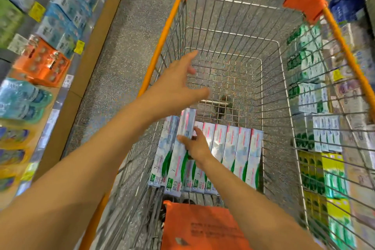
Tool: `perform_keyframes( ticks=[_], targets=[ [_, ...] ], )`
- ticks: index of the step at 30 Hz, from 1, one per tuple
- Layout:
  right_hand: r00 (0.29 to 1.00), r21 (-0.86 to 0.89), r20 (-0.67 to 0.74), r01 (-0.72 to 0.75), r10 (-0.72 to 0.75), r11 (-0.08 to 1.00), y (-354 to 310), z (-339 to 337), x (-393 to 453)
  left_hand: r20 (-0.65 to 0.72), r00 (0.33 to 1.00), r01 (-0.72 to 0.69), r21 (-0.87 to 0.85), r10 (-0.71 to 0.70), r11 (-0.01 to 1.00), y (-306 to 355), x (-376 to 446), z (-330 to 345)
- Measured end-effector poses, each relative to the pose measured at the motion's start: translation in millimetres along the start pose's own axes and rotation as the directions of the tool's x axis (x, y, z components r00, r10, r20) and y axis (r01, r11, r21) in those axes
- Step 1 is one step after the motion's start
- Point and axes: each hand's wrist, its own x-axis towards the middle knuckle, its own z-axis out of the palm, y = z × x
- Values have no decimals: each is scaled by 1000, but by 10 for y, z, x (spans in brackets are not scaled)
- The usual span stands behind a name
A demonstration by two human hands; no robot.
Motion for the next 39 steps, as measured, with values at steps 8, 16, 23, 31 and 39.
perform_keyframes(
  ticks=[8, 16, 23, 31, 39],
  targets=[
    [998, -167, -61, 16, -27, 986, 244, 0, 191, 4, 1000, -23, 2, 23, 1000, 3, -11, 12],
    [992, -340, -106, 31, -71, 940, 220, 58, 254, 14, 1000, -9, -5, 9, 1000, 6, -1, 17],
    [866, -375, -143, 401, -480, 836, -1030, -330, -599, -35, 999, -16, 49, 17, 999, 306, -164, -142],
    [407, -856, -193, 376, -893, 356, -2256, -1406, -3007, -10, 916, -364, 396, 400, 843, 1992, -955, -513],
    [50, -840, -538, -123, -842, 529, -779, -2384, -5558, 297, 597, -756, 520, 745, 398, 3420, -2110, 538]
  ],
)
